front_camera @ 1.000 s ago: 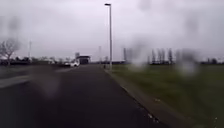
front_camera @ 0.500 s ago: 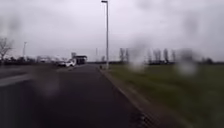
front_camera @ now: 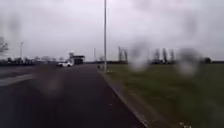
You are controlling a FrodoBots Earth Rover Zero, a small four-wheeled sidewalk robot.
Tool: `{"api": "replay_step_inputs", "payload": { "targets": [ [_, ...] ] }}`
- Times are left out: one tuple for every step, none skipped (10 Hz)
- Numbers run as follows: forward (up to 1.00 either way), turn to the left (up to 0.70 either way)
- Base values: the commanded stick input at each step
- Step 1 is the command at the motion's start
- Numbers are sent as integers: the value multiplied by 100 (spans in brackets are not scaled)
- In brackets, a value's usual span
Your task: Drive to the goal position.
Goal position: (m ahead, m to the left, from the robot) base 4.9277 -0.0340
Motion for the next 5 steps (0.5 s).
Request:
{"api": "replay_step_inputs", "payload": {
  "targets": [
    [100, 23],
    [100, 21],
    [100, 19],
    [100, 17],
    [100, 15]
  ]
}}
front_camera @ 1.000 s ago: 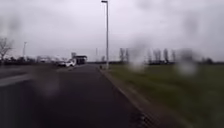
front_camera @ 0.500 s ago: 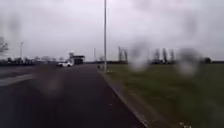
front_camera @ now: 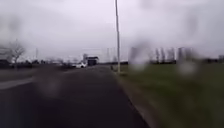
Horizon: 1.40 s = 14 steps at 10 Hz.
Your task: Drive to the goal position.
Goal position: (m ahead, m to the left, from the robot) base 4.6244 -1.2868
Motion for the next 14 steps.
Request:
{"api": "replay_step_inputs", "payload": {
  "targets": [
    [100, 13],
    [100, 11],
    [100, 9],
    [100, 7],
    [100, 5],
    [100, 3],
    [100, 1],
    [100, 0],
    [100, 0],
    [100, 0],
    [100, 0],
    [100, 0],
    [100, 0],
    [100, -2]
  ]
}}
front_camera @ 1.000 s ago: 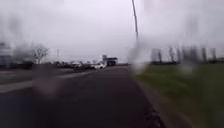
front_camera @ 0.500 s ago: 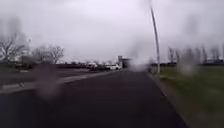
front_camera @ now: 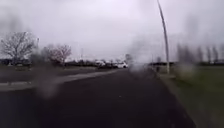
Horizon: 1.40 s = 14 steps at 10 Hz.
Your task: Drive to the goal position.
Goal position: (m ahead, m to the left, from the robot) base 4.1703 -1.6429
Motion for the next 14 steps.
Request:
{"api": "replay_step_inputs", "payload": {
  "targets": [
    [100, -8],
    [100, -14],
    [100, -20],
    [100, -21],
    [100, -9],
    [100, 0],
    [100, 0],
    [100, 0],
    [100, 0],
    [100, 0],
    [100, 0],
    [100, 0],
    [100, 0],
    [100, 0]
  ]
}}
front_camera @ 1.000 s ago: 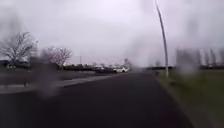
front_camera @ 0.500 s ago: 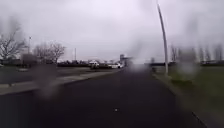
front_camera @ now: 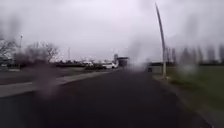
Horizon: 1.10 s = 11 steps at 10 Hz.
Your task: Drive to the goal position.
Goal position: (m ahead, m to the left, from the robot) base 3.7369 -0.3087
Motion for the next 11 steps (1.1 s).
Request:
{"api": "replay_step_inputs", "payload": {
  "targets": [
    [100, 0],
    [100, 0],
    [100, 0],
    [100, -15],
    [100, -34],
    [100, -27],
    [100, -8],
    [100, 0],
    [100, 0],
    [100, 0],
    [100, 0]
  ]
}}
